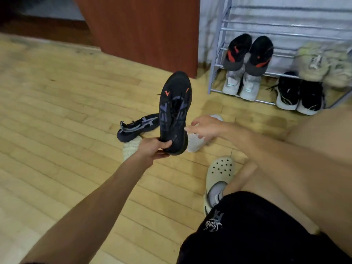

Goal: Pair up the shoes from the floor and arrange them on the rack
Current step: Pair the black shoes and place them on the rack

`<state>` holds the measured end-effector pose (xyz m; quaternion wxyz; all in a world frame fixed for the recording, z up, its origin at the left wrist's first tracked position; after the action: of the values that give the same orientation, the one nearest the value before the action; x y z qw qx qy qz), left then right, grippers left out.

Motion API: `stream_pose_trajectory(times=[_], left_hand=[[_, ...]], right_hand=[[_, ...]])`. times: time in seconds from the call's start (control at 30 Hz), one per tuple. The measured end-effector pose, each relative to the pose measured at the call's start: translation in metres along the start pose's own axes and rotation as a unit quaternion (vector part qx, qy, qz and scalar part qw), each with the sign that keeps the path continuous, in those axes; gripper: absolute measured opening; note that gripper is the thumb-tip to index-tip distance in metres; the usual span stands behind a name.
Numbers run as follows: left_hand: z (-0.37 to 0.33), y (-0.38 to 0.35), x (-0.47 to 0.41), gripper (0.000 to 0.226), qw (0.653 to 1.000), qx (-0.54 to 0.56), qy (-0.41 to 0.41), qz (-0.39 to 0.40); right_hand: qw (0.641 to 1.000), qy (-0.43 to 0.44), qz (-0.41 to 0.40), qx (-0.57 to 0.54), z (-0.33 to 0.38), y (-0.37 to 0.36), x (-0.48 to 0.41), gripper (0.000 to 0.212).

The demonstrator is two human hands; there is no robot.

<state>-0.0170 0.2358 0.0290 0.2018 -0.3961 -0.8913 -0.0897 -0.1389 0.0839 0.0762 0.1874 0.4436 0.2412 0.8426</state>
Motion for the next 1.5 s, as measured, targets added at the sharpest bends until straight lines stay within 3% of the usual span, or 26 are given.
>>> stream_pose_trajectory(times=[0.13,0.3,0.4,0.5,0.63,0.73,0.83,0.9,0.97,1.03,1.1,1.2,1.33,1.43,1.5], left_hand=[[-0.074,-0.039,-0.005,0.038,0.996,-0.006,-0.084,0.02],[-0.156,-0.115,-0.007,0.033,0.981,-0.082,-0.156,0.086],[-0.206,-0.171,-0.001,0.027,0.953,-0.169,-0.219,0.124],[-0.243,-0.231,0.008,0.024,0.926,-0.224,-0.256,0.165],[-0.257,-0.313,0.023,0.019,0.893,-0.284,-0.271,0.222],[-0.248,-0.36,0.037,0.013,0.896,-0.27,-0.259,0.238],[-0.226,-0.393,0.053,0.016,0.902,-0.254,-0.247,0.247],[-0.203,-0.412,0.062,0.022,0.91,-0.238,-0.228,0.252],[-0.175,-0.433,0.071,0.029,0.916,-0.226,-0.205,0.261],[-0.14,-0.455,0.08,0.031,0.919,-0.212,-0.17,0.286],[-0.104,-0.479,0.09,0.033,0.916,-0.209,-0.127,0.318],[-0.045,-0.509,0.109,0.039,0.887,-0.251,-0.055,0.385],[0.033,-0.525,0.14,0.043,0.854,-0.294,0.014,0.429],[0.084,-0.52,0.159,0.044,0.84,-0.32,0.06,0.434],[0.109,-0.512,0.166,0.045,0.826,-0.337,0.084,0.445]], right_hand=[[0.979,0.063,-0.057,-0.184,0.009,0.057,0.024,0.041],[0.952,0.108,-0.138,-0.249,-0.01,0.15,0.061,0.031],[0.936,0.122,-0.164,-0.287,-0.039,0.205,0.084,0.015],[0.92,0.121,-0.194,-0.318,-0.081,0.251,0.112,0.015],[0.909,0.1,-0.203,-0.35,-0.146,0.288,0.143,0.024],[0.907,0.084,-0.188,-0.367,-0.191,0.298,0.158,0.015],[0.907,0.075,-0.18,-0.373,-0.231,0.304,0.171,0.026],[0.9,0.078,-0.157,-0.4,-0.263,0.3,0.181,0.031],[0.865,0.075,-0.119,-0.482,-0.304,0.29,0.191,0.041],[0.831,0.034,-0.113,-0.543,-0.351,0.269,0.2,0.054],[0.823,-0.022,-0.125,-0.553,-0.4,0.241,0.209,0.054],[0.81,-0.11,-0.141,-0.558,-0.466,0.187,0.226,0.056],[0.738,-0.226,-0.187,-0.608,-0.535,0.094,0.254,0.062],[0.704,-0.313,-0.195,-0.608,-0.565,0.017,0.26,0.046],[0.71,-0.39,-0.166,-0.562,-0.577,-0.035,0.26,0.027]])
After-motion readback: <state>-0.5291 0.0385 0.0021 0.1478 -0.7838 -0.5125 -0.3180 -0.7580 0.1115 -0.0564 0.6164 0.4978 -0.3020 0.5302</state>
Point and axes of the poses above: each hand's wrist, its own x-axis away from the middle knuckle, its own y-axis out of the back of the hand, z = x × y, the point moved 4 cm from there along -x, towards the middle knuckle, and after that the axes turned 14 degrees about -y, right-handed, at the moved point
